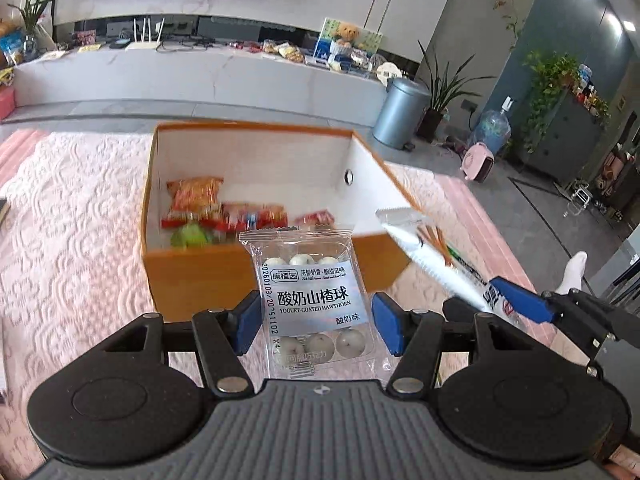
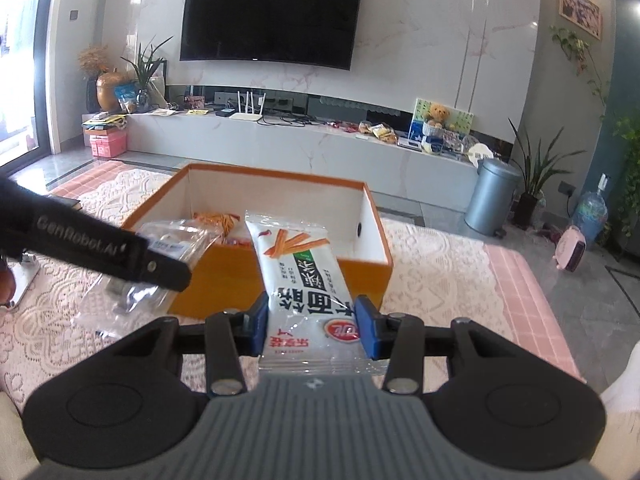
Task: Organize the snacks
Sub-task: 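Lift both held bags and carry them over the orange box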
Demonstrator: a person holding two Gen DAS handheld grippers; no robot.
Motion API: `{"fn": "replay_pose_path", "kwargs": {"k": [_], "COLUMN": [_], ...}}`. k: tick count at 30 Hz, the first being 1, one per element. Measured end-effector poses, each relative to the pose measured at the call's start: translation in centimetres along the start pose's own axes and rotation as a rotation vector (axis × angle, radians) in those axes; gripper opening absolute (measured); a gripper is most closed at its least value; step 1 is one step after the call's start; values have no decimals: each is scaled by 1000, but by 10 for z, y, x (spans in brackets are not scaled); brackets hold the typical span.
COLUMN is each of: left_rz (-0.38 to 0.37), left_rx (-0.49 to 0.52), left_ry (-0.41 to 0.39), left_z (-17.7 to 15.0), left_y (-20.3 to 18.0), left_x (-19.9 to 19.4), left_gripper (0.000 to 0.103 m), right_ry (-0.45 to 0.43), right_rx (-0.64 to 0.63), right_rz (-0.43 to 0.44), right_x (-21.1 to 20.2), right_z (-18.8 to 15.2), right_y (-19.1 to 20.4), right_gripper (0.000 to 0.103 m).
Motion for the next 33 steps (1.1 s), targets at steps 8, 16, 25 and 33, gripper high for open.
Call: {"fn": "replay_pose_path", "kwargs": {"k": [8,16,25,33], "left_rz": [13,15,-2,4], "left_rx": [17,5,-48,-70], "left_ry": [1,26,98,140], "left_z": [38,66,96,112], "left_y": [1,11,24,31], "left_x": [13,35,78,115], "left_gripper": [68,68,68,68], "right_ry": [21,88,178,237], "right_rx": [-39,-77,-113,-239], "right_rz": [-16,-26,-13,-31], "right_x": [19,58,116,166], "right_z": [39,75,108,117], "right_y": [-5,-9,-11,-1], "right_gripper": [42,42,42,42]}}
Point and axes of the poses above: each gripper's, at about its wrist camera, not at the fingertips, and x roughly the way its jaws point, y to its left, z to its top, the point moved 2 cm from there along x, roughly the way its jaws point, and after that the axes turned 13 degrees about y, right-handed, at the moved point
